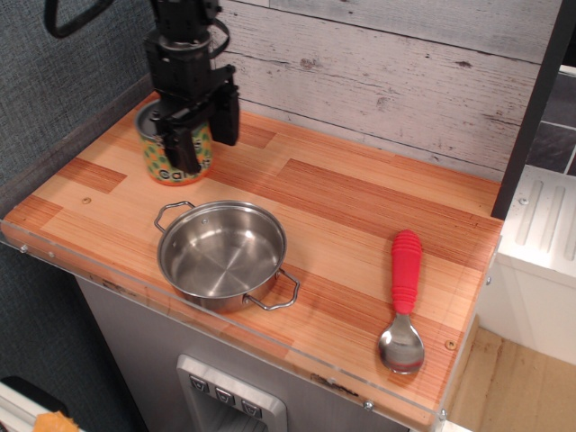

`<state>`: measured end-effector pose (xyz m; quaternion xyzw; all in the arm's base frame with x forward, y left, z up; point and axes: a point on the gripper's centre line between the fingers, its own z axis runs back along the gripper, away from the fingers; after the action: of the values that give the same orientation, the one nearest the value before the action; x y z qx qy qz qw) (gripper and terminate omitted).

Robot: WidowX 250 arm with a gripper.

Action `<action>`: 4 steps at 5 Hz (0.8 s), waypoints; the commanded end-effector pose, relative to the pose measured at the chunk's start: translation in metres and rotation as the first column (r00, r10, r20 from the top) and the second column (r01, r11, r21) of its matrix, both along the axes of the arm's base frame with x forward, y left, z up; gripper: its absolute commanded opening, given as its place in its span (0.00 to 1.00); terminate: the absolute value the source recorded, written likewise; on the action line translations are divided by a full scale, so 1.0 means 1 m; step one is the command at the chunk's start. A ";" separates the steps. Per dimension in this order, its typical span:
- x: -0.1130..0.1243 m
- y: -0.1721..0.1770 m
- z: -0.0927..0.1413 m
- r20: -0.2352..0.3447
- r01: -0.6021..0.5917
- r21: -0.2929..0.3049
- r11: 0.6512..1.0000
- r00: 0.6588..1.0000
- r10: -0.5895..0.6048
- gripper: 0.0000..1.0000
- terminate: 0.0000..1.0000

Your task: Move the can to the left corner above the pot.

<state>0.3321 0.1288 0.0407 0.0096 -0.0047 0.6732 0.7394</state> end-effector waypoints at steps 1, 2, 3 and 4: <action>0.002 0.001 0.067 0.066 0.269 -0.003 0.963 0.961 -0.268 1.00 0.00; -0.003 -0.008 0.094 -0.008 0.479 0.060 0.876 0.878 -0.479 1.00 0.00; -0.013 -0.014 0.114 -0.066 0.683 0.093 0.725 0.730 -0.680 1.00 0.00; -0.024 -0.034 0.123 -0.084 0.839 0.123 0.530 0.541 -0.837 1.00 0.00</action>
<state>0.3047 0.0870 0.1436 0.0617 -0.0274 0.2199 0.9732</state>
